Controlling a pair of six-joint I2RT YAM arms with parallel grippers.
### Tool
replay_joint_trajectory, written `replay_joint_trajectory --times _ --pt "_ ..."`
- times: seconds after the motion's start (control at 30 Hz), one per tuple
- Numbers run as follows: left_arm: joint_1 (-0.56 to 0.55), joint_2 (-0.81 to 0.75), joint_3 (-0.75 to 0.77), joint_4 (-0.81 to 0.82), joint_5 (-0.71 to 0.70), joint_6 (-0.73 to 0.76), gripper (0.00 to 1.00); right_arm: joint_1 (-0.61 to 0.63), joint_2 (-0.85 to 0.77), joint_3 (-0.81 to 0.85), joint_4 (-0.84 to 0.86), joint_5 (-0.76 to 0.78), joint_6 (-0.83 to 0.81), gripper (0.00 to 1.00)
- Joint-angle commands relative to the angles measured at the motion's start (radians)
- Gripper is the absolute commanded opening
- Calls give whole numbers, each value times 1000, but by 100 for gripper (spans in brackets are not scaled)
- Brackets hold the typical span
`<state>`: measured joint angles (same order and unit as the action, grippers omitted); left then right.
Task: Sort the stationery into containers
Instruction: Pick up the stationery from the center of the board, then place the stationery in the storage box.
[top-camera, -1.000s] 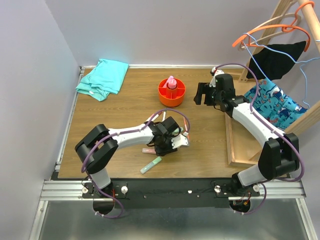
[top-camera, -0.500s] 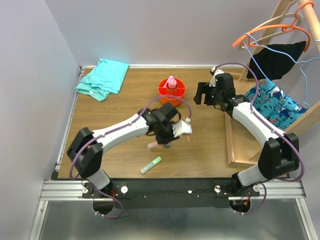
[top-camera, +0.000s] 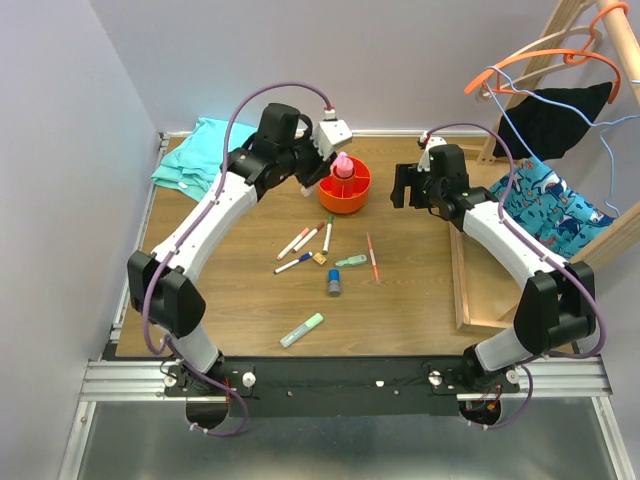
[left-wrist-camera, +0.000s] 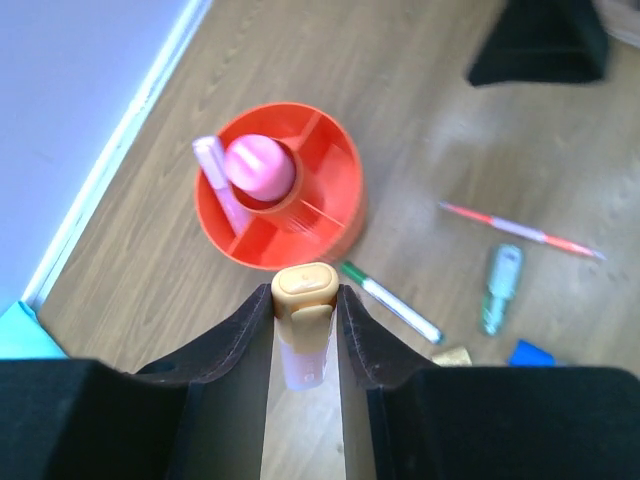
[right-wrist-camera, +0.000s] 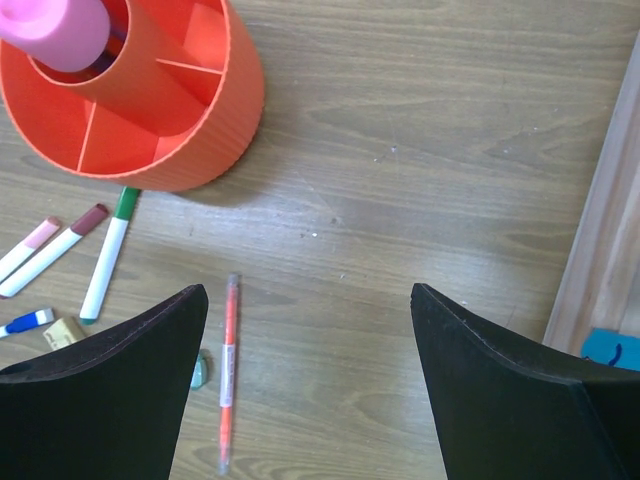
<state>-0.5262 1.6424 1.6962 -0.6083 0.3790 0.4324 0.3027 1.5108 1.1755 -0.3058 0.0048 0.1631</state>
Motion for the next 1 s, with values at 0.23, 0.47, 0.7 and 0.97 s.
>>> replay_joint_trajectory --times 0.23,0.47,0.7,0.97 --pt "156 273 158 429 86 -391 33 1 37 24 39 64 -63 90" --pt "163 407 237 513 87 -428 32 1 57 39 40 80 -77 90" --pt "163 488 270 541 97 -471 32 1 89 62 40 86 -80 90" --pt "163 520 229 545 98 -455 31 1 141 98 40 78 -74 90"
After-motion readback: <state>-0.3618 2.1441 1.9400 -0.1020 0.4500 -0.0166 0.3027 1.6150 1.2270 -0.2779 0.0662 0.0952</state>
